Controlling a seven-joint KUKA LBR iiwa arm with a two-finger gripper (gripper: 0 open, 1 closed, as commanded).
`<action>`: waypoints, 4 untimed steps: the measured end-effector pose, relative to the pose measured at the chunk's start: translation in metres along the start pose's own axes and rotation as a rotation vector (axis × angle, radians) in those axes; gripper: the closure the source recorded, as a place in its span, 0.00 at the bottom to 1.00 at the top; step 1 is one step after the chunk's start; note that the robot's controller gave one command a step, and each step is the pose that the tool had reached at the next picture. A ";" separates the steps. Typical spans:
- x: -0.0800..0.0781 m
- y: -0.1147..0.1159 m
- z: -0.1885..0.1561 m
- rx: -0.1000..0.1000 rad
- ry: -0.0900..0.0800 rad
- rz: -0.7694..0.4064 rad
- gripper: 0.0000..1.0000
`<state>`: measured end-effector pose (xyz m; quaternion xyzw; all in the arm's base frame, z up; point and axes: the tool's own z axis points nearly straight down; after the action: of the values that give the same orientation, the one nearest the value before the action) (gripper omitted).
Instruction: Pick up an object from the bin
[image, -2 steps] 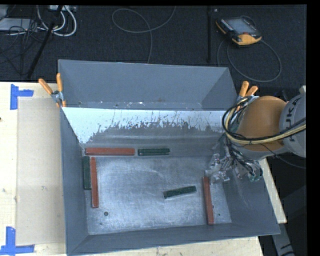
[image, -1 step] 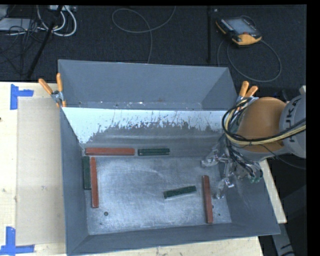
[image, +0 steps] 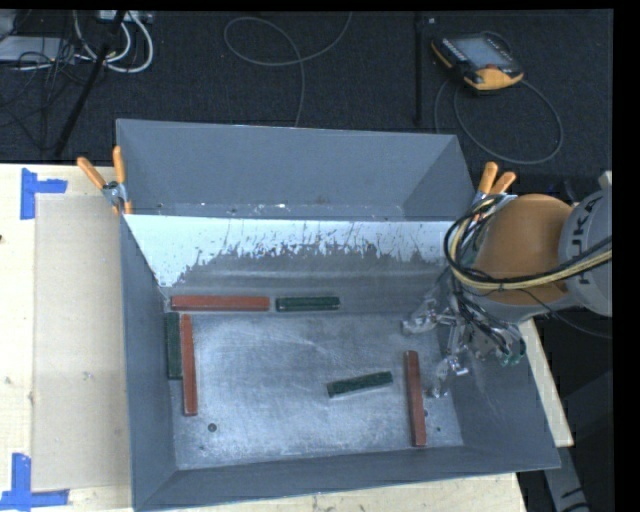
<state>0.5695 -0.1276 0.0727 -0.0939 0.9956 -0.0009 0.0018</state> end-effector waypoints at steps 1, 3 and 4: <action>-0.019 0.062 -0.003 0.003 -0.014 -0.326 1.00; -0.015 0.061 -0.001 0.001 -0.001 -0.328 0.00; -0.025 0.147 -0.004 0.006 -0.010 -0.667 1.00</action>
Offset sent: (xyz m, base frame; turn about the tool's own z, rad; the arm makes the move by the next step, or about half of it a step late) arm 0.0000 0.0000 0.0000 0.0000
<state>0.5669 0.0219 0.0762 -0.4147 0.9099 -0.0041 0.0065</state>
